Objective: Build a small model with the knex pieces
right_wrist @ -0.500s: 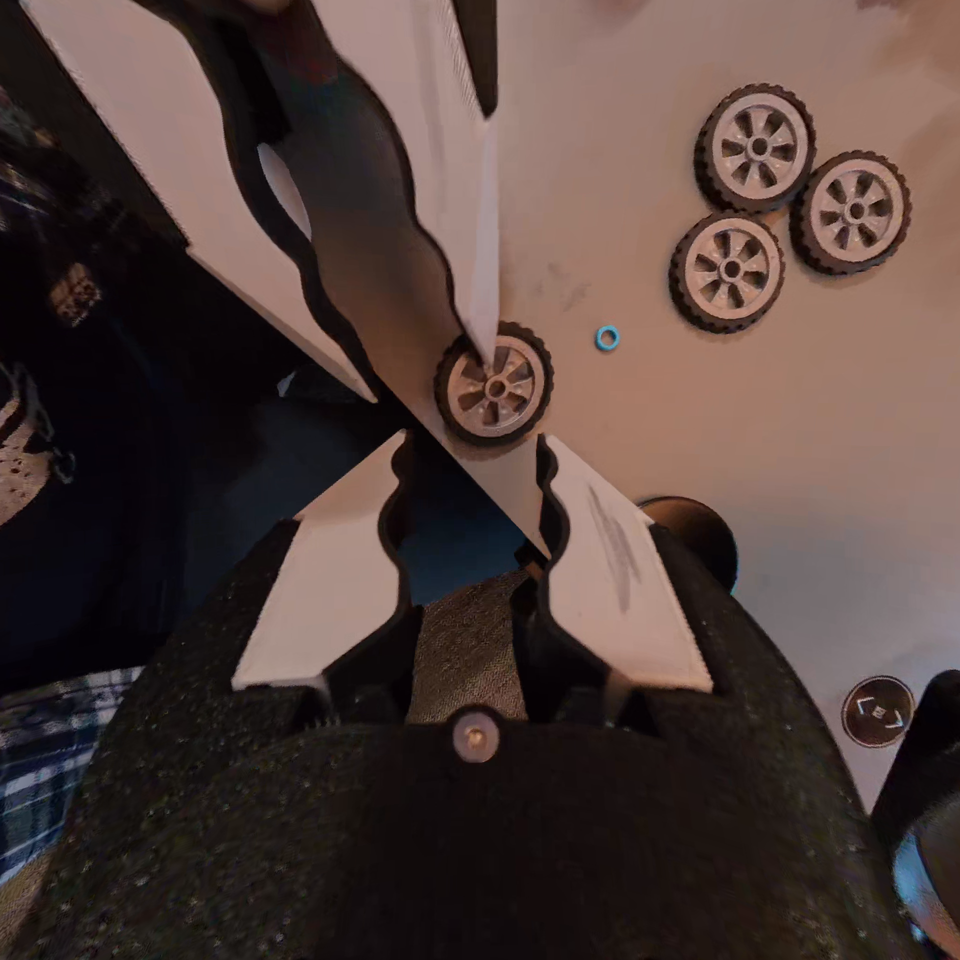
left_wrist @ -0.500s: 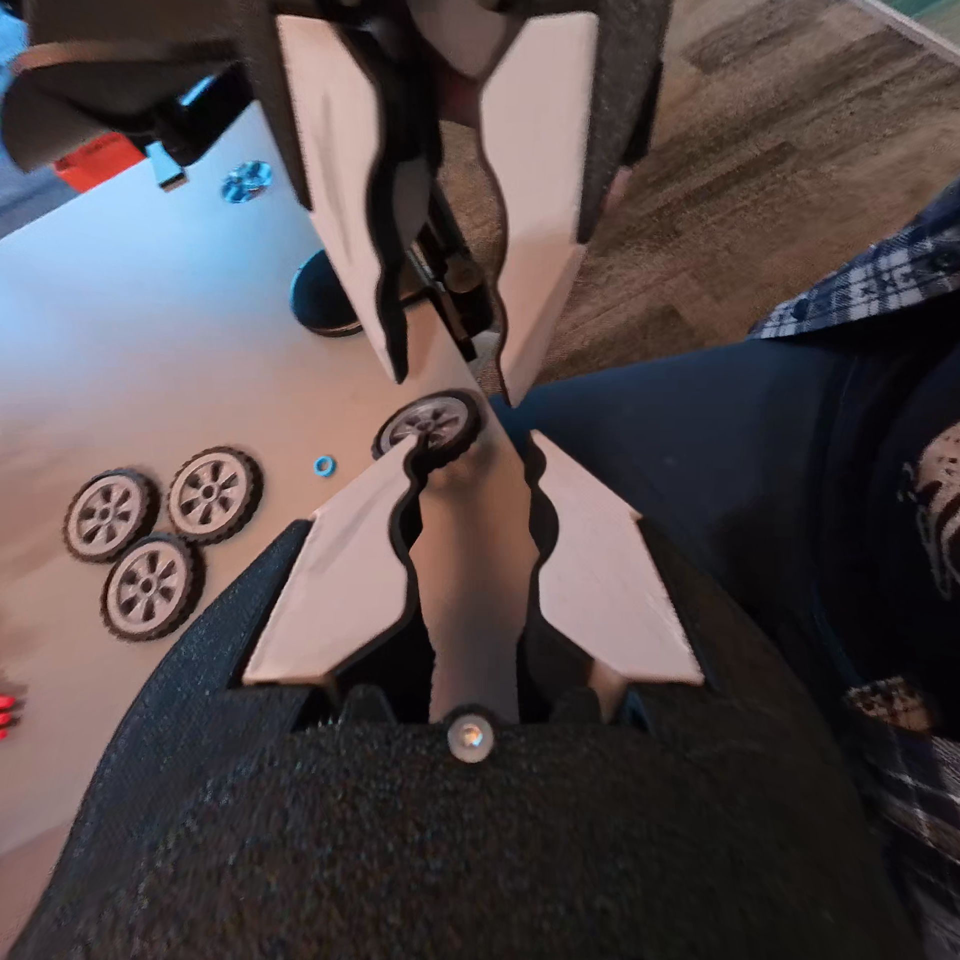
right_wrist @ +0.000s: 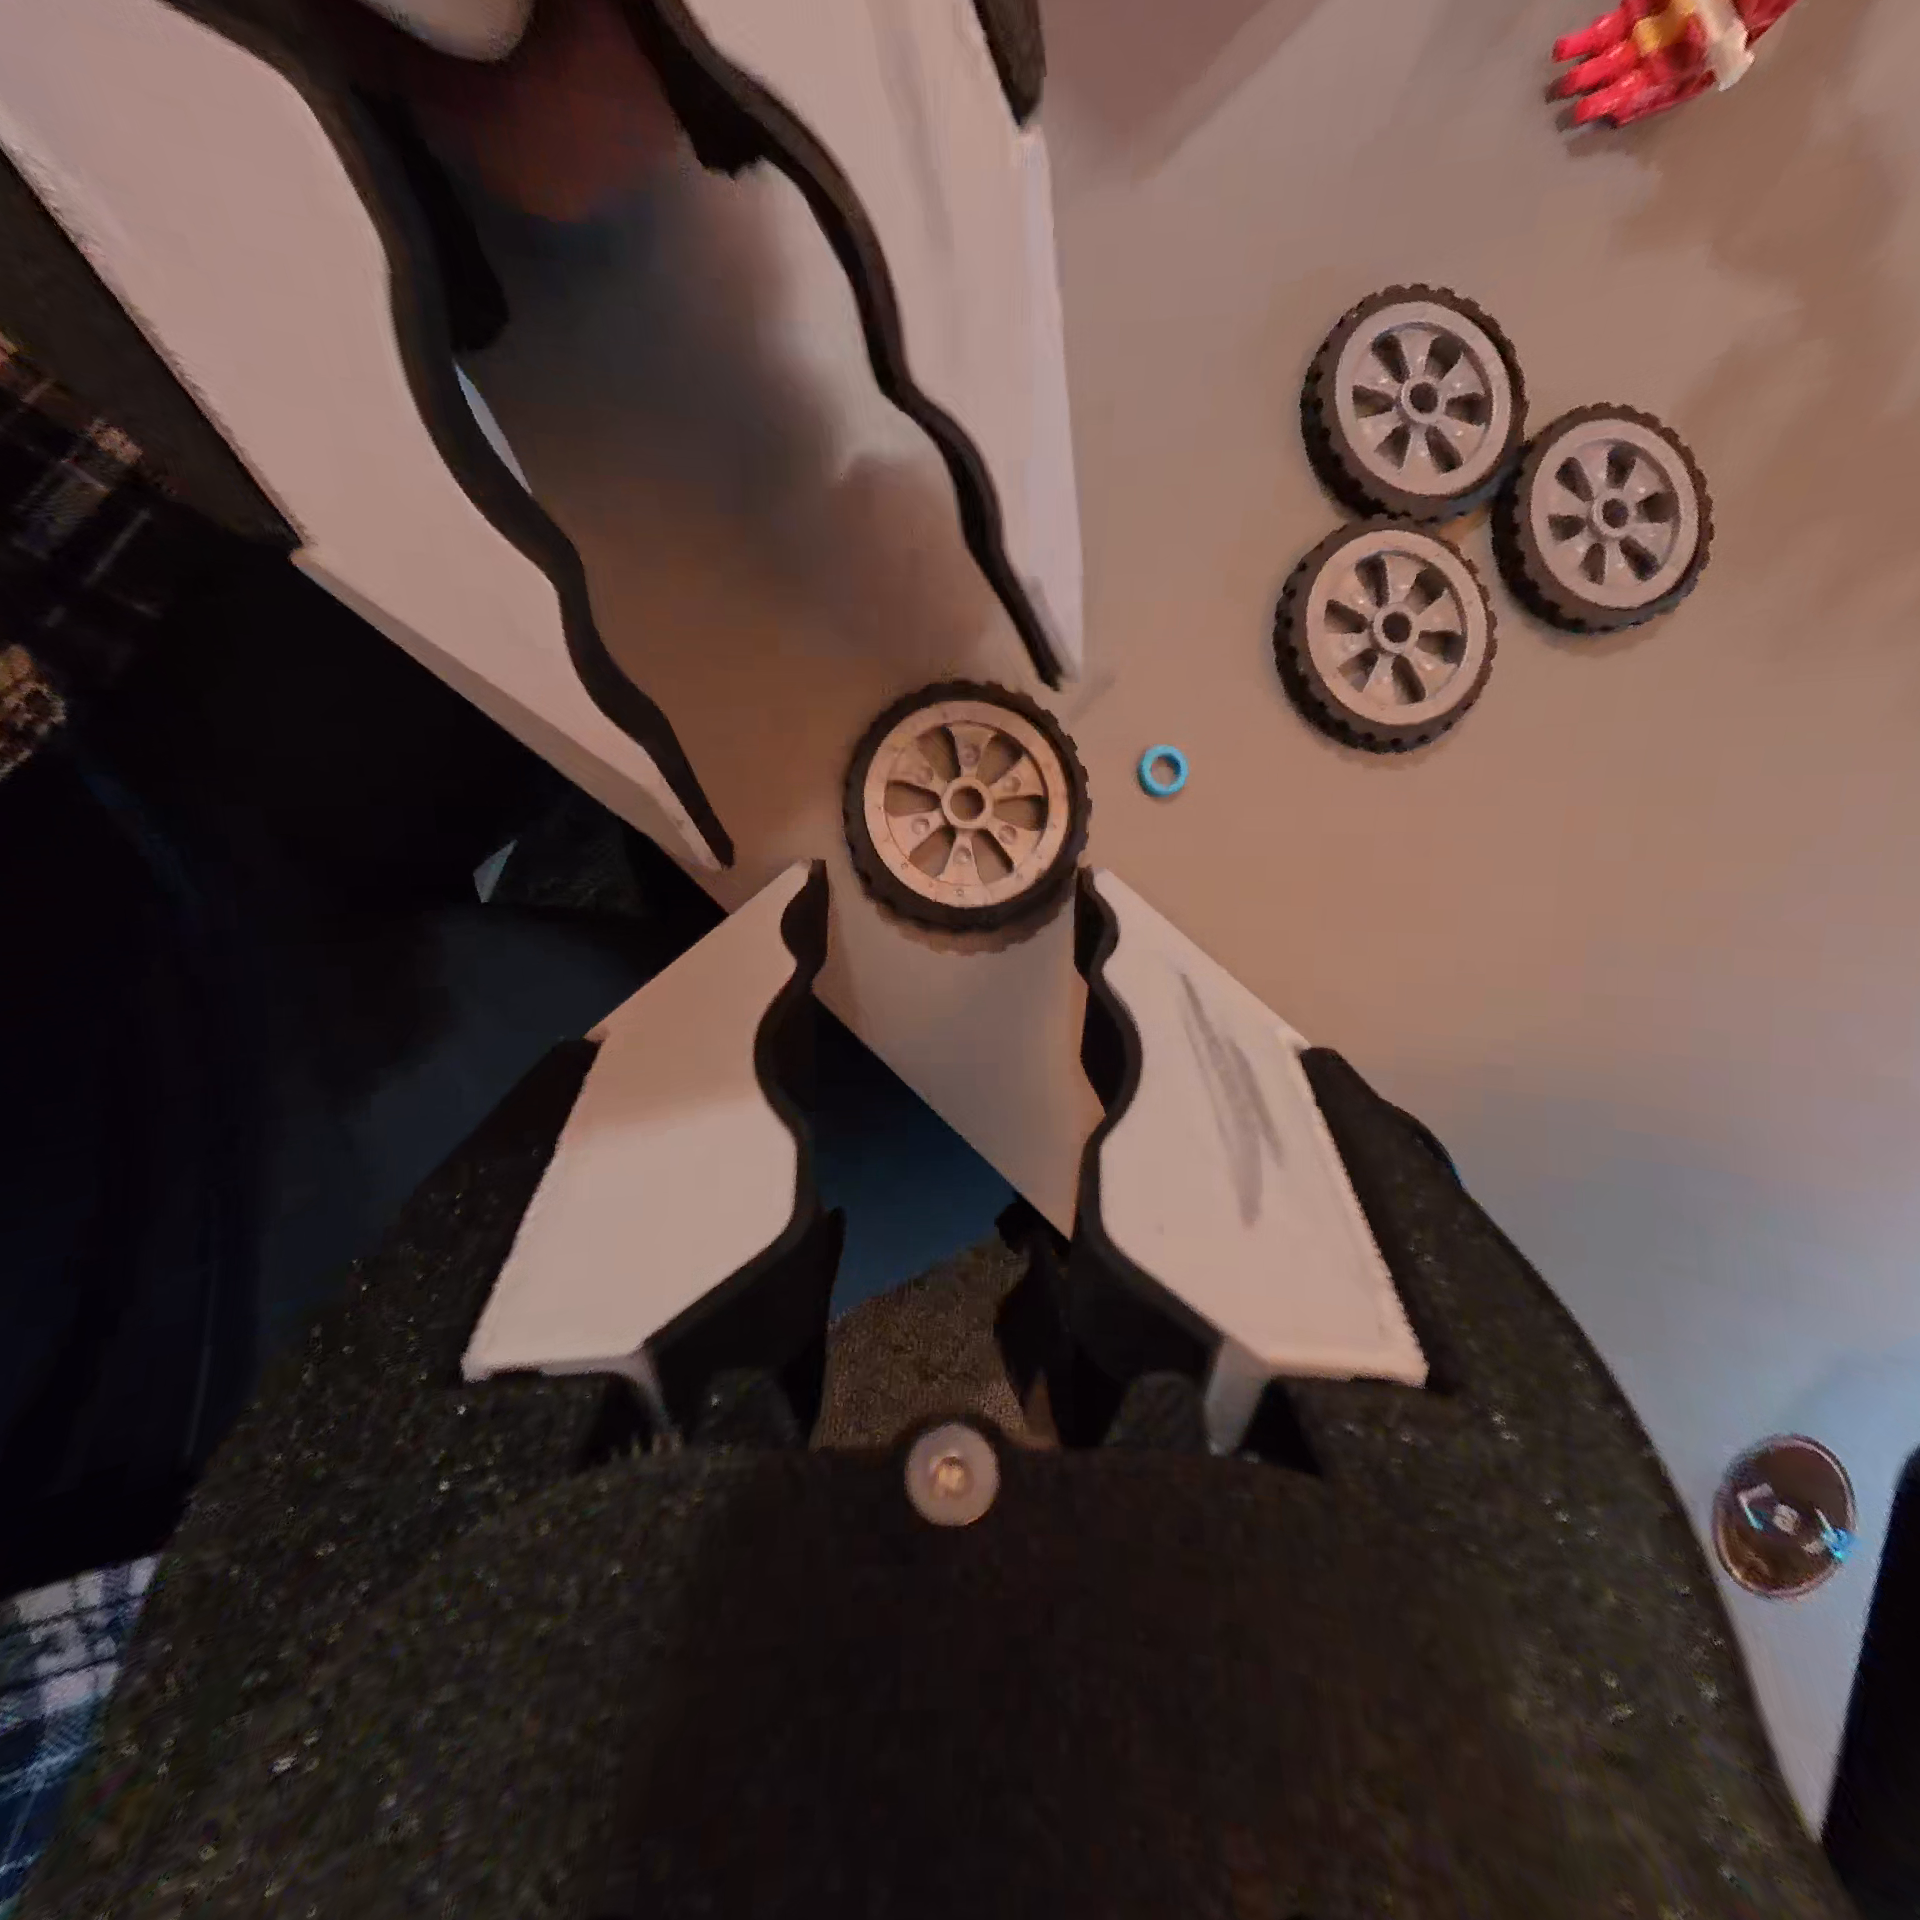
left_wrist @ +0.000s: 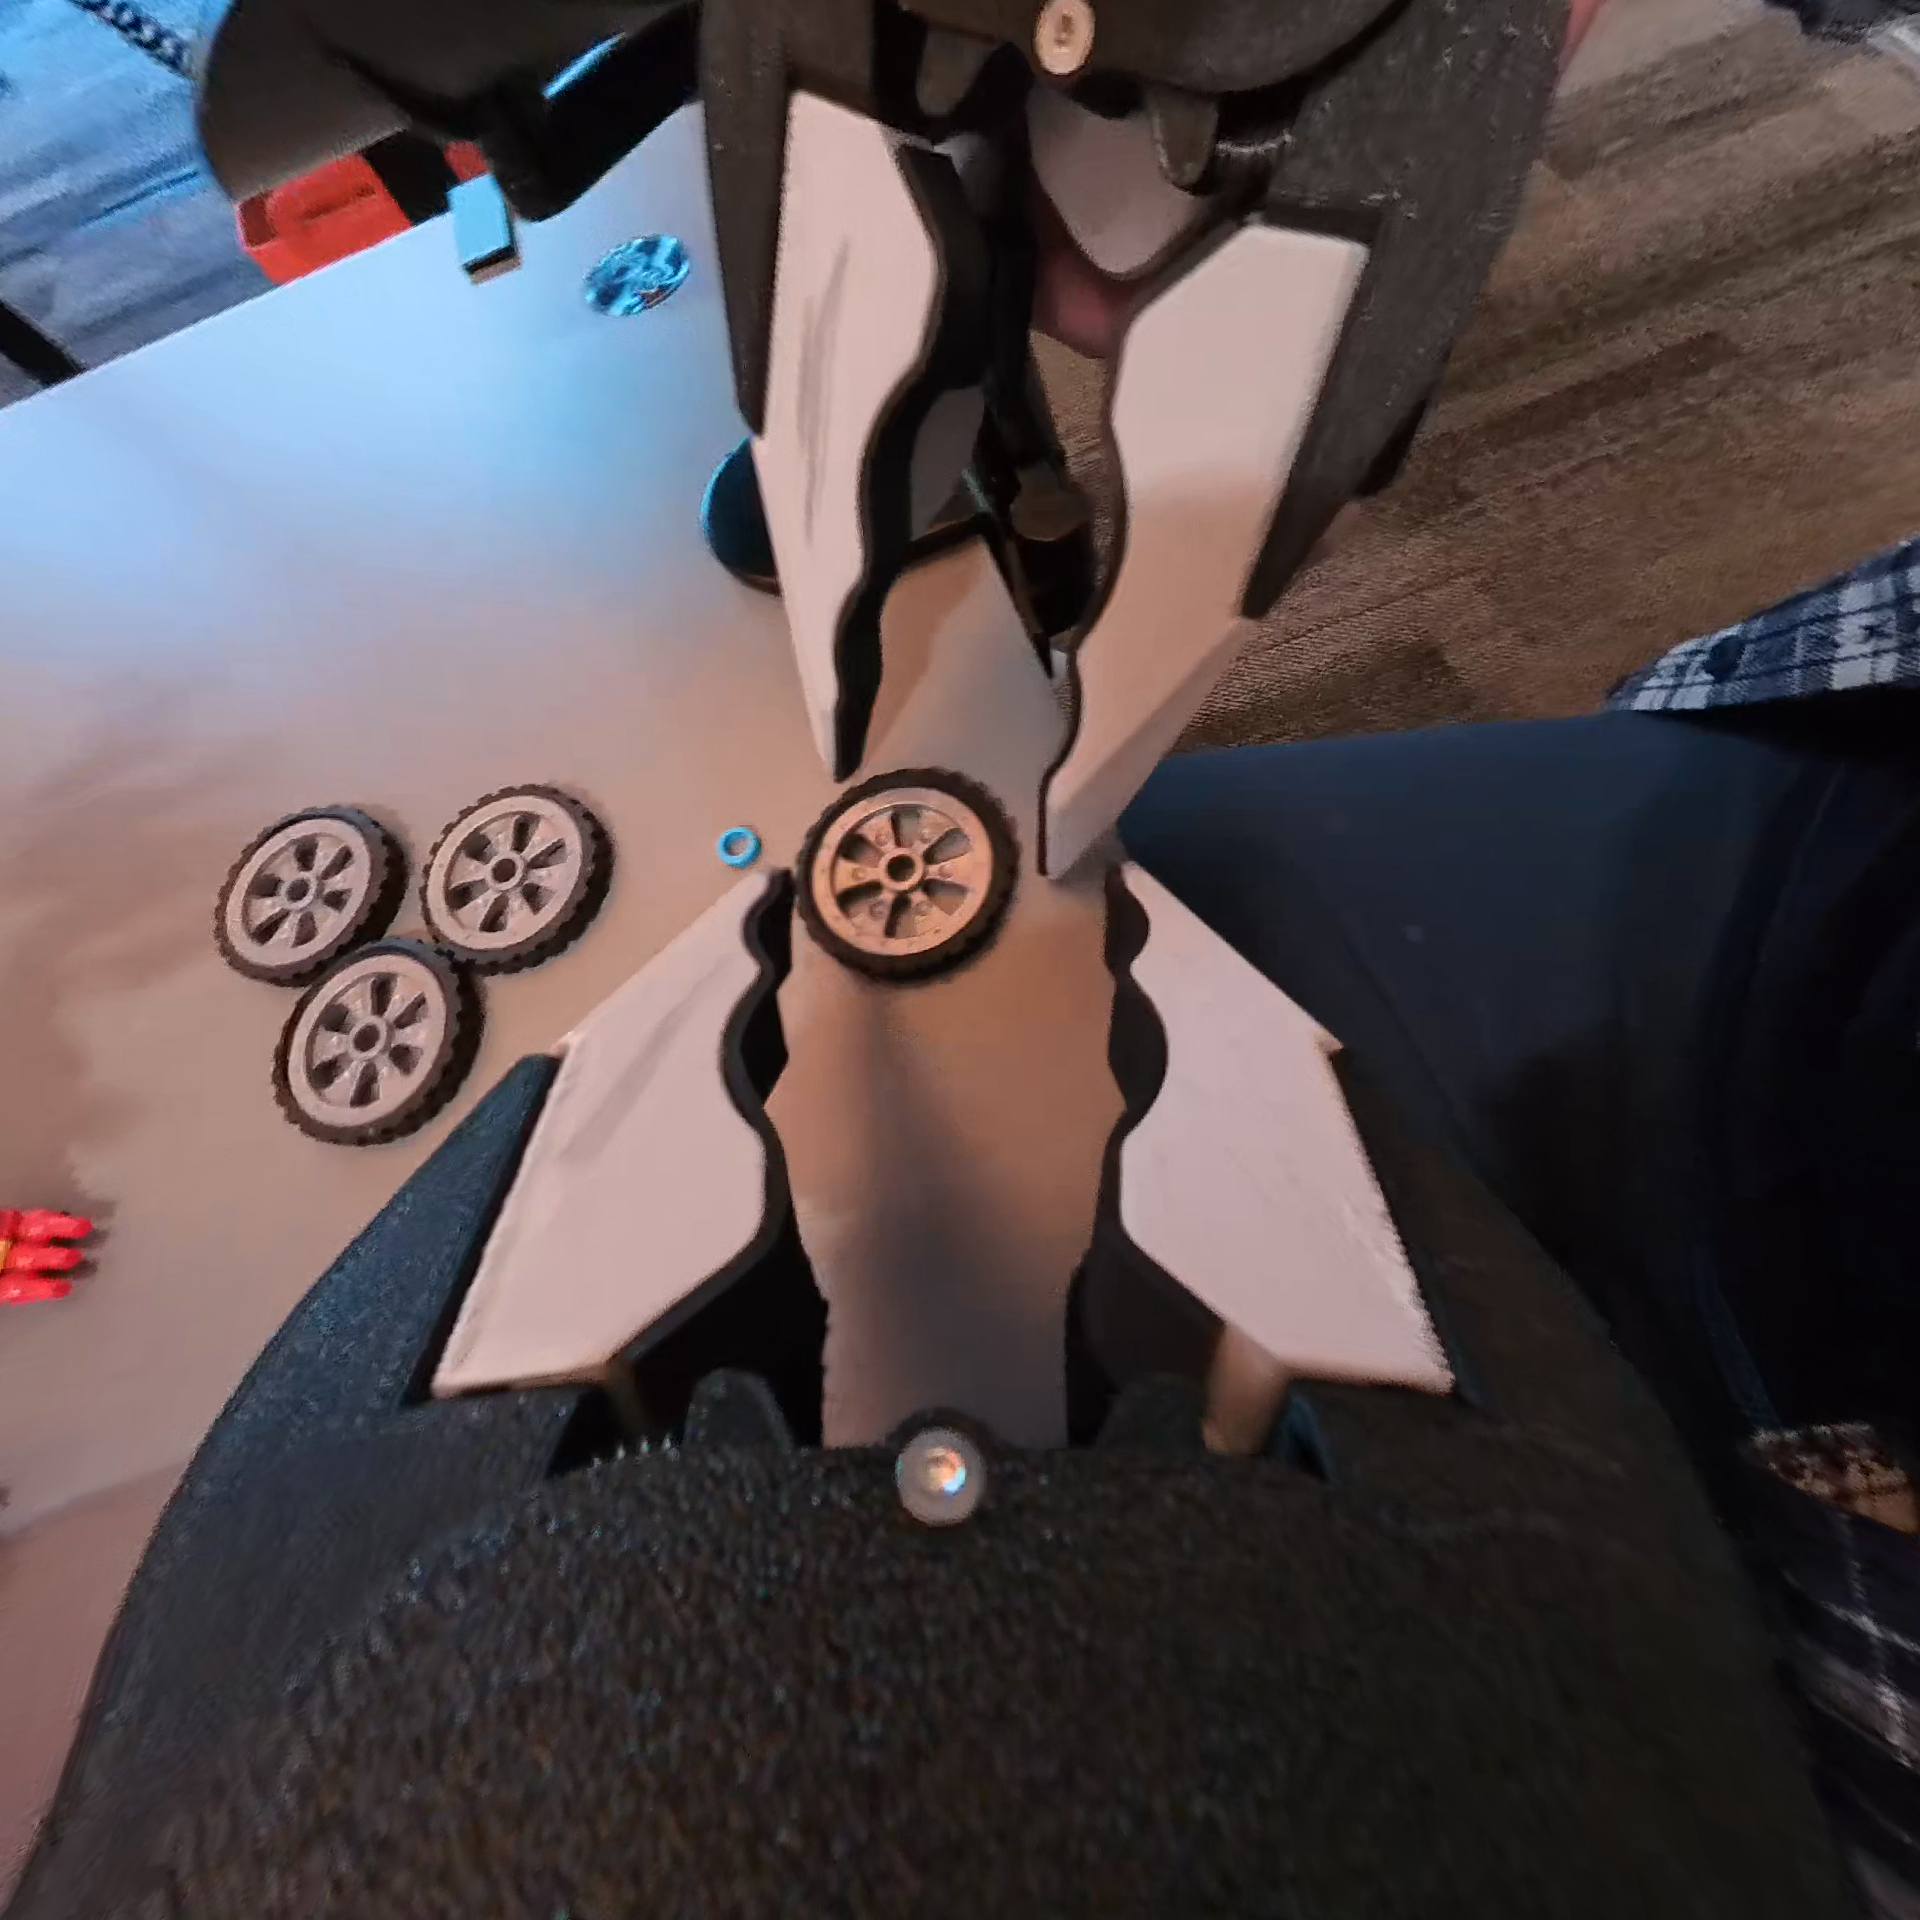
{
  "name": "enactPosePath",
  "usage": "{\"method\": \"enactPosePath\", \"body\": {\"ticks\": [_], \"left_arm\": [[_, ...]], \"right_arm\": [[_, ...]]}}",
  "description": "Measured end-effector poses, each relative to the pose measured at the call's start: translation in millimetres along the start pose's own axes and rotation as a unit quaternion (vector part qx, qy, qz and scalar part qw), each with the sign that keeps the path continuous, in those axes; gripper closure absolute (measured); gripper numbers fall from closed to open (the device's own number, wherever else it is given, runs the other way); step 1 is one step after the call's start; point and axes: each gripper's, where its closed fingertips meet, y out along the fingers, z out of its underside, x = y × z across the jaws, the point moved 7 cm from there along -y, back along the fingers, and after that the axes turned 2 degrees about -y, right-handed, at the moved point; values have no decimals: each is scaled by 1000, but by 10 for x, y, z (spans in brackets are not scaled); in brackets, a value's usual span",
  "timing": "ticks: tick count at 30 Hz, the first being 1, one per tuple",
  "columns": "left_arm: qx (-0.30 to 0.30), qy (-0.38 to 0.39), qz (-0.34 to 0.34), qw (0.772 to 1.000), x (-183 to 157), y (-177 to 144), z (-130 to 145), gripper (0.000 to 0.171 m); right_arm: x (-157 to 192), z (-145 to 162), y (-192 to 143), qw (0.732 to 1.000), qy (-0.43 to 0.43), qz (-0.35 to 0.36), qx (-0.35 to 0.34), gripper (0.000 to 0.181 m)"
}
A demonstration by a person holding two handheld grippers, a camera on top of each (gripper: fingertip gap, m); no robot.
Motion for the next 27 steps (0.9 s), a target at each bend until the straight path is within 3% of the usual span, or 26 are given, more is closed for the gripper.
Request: {"method": "enactPosePath", "body": {"ticks": [5,8,20,27], "left_arm": [[57,-28,-6,998,74,49,96,111],[62,-48,6,997,91,47,109,136],[56,-30,7,998,79,62,102,136],[50,-3,-8,999,51,-4,136,136]], "right_arm": [[-24,-35,48,1000,8,-9,-10,137],[-27,-26,47,1000,5,-12,-15,138],[6,-40,48,1000,-6,-2,-12,139],[56,-39,87,998,48,1,-46,134]]}}
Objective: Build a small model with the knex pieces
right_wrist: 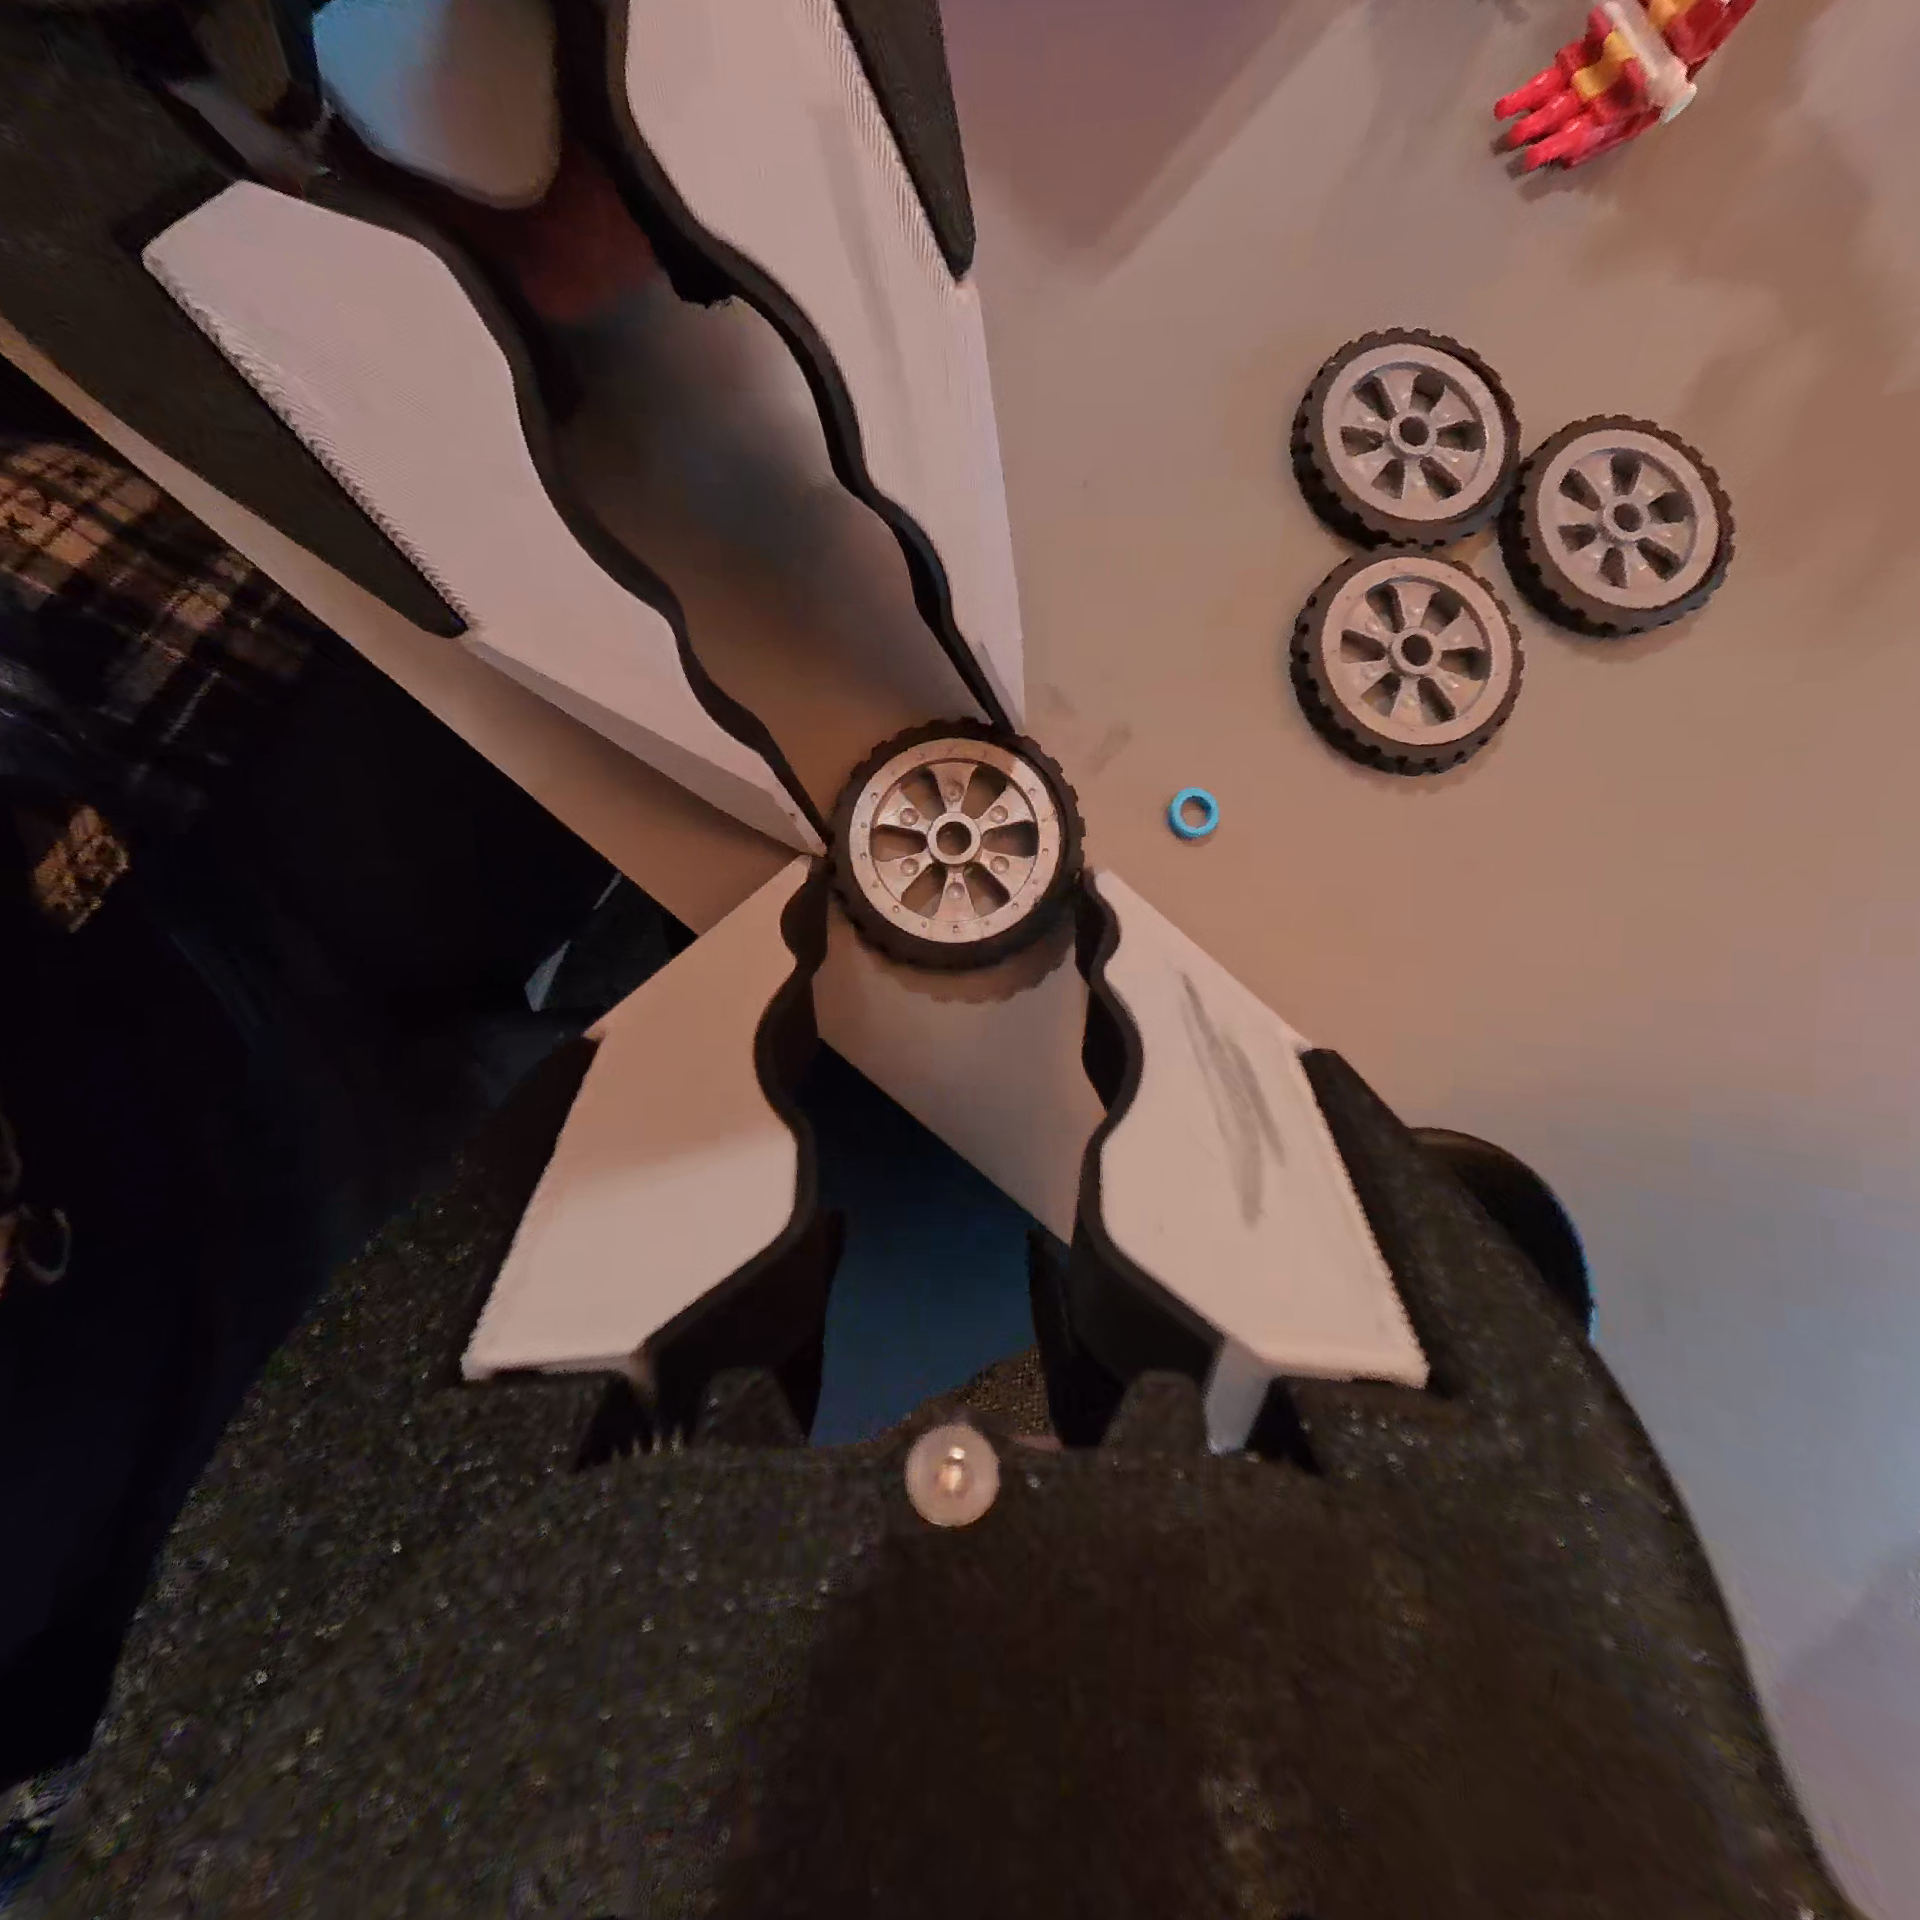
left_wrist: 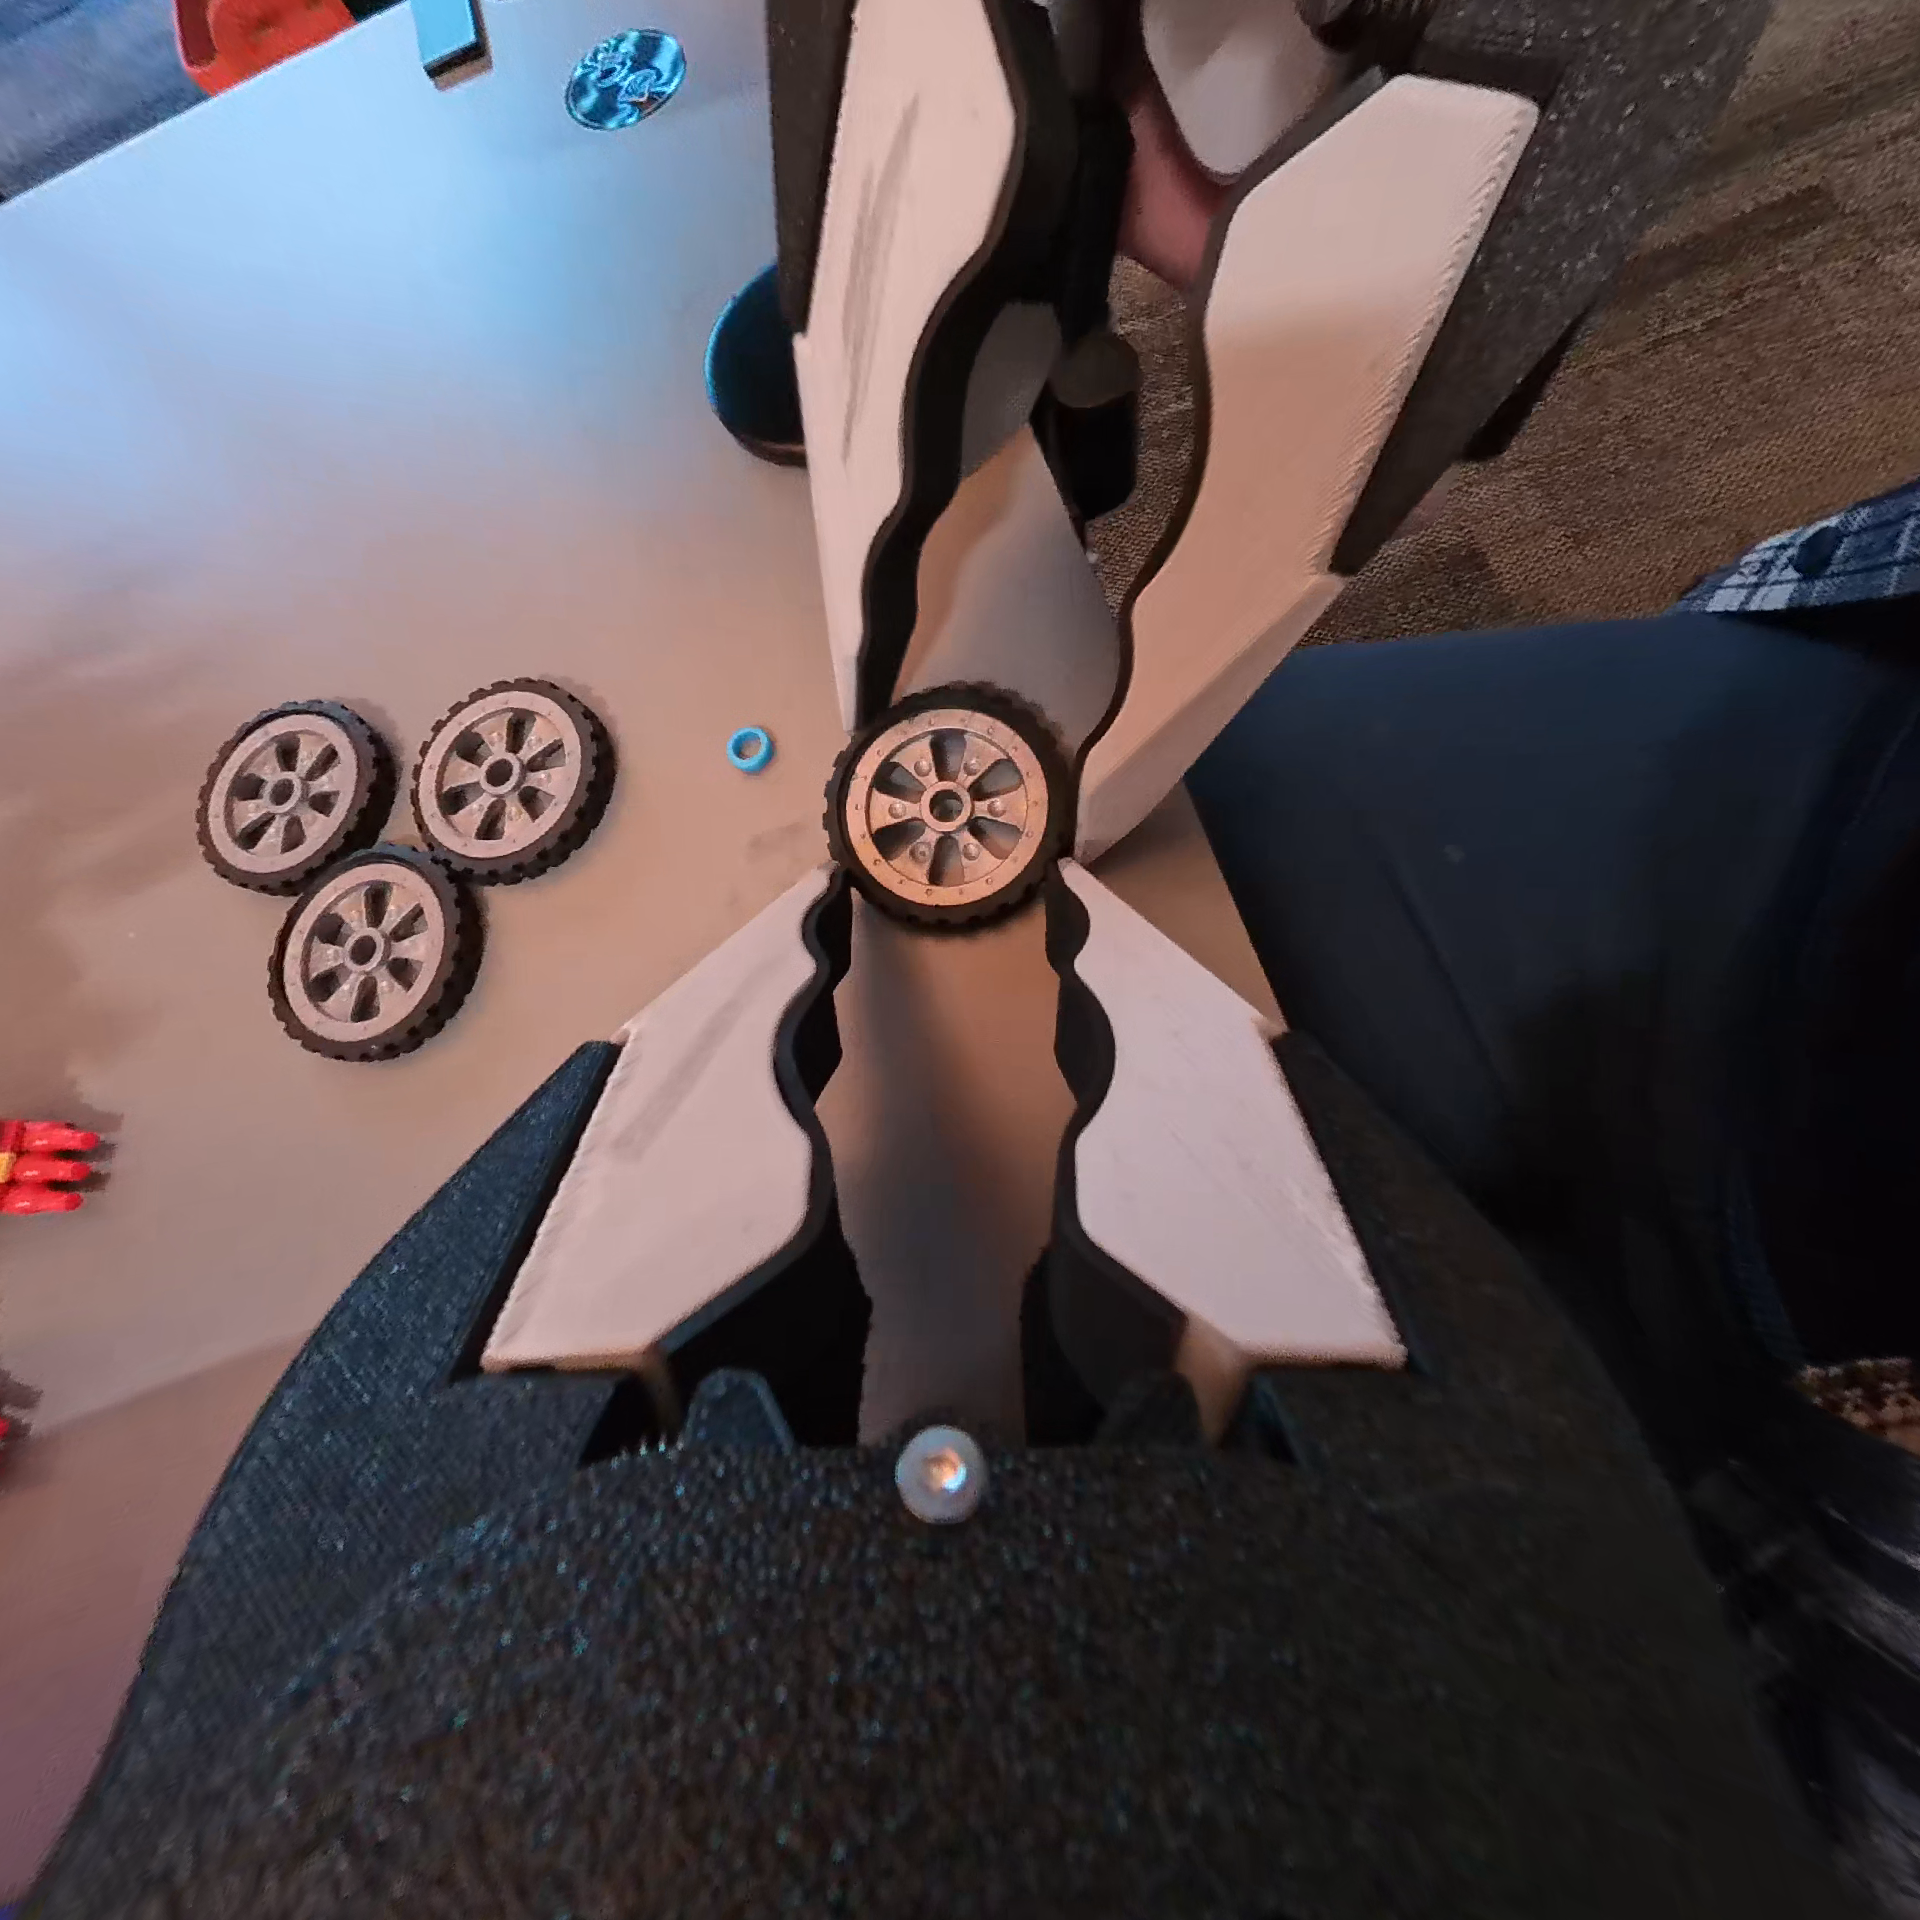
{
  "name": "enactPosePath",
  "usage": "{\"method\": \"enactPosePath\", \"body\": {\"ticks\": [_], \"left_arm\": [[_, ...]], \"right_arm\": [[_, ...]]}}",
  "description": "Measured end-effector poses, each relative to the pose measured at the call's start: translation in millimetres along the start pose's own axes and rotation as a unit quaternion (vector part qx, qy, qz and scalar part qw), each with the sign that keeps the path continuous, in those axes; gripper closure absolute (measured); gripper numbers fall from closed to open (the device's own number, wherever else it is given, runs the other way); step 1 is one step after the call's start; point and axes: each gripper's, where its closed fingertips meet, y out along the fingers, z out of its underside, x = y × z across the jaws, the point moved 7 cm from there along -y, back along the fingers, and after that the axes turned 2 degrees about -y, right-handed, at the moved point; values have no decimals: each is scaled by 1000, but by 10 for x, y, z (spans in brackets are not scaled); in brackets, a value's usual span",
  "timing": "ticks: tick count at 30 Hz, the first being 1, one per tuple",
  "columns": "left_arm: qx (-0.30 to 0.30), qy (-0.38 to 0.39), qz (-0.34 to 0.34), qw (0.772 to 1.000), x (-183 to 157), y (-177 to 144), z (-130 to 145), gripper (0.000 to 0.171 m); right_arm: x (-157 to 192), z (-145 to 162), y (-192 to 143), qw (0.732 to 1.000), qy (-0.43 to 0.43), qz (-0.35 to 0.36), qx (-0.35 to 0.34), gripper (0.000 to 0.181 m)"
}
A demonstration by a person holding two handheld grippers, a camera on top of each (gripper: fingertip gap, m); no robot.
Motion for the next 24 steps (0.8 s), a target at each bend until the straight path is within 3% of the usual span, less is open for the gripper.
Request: {"method": "enactPosePath", "body": {"ticks": [8,12,15,24], "left_arm": [[-24,47,-45,998,-56,-84,30,136],[-63,26,-83,994,45,-194,24,133],[-76,4,-92,993,95,-259,66,132],[-80,44,-110,990,35,-254,67,132]], "right_arm": [[45,-36,7,1000,0,5,-11,137],[-29,-115,-60,999,8,32,-30,137],[-234,-158,-93,995,20,88,-34,137],[-923,-184,-3,958,143,248,-23,137]]}}
